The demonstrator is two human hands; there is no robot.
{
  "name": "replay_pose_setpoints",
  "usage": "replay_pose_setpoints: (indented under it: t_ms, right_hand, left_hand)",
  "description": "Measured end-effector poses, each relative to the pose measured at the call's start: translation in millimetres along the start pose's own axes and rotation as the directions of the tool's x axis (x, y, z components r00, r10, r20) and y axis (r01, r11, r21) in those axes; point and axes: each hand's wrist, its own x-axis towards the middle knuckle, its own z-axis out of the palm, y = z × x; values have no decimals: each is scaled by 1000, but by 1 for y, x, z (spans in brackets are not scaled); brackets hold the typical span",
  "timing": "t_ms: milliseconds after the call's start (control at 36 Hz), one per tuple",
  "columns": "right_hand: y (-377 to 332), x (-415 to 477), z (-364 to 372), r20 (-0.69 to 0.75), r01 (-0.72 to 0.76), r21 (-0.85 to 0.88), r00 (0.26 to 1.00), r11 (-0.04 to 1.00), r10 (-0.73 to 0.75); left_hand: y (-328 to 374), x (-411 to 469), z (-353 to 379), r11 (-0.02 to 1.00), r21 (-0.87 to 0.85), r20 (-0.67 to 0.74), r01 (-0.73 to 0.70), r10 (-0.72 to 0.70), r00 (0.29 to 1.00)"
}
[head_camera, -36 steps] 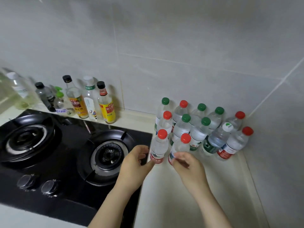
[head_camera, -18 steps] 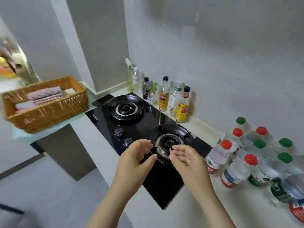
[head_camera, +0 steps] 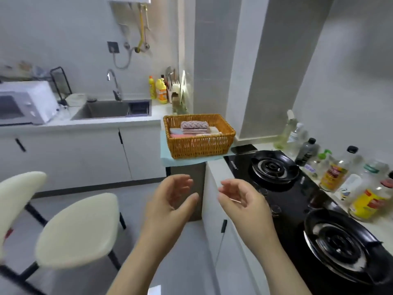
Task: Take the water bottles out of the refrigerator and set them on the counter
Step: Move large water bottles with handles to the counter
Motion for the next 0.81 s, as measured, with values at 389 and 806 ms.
replay_pose_setpoints:
  t_ms: [389,806]
  right_hand:
    - [-54,13,168,352,195,26,916,981,-191]
    - [-104,11,278,712,230,347,566,909,-415]
  left_hand:
    - [-22,-20,-154,999,-6,-400,32,-31,916]
    - [-7,-67,-216,989,0,-832,145,-80,549]
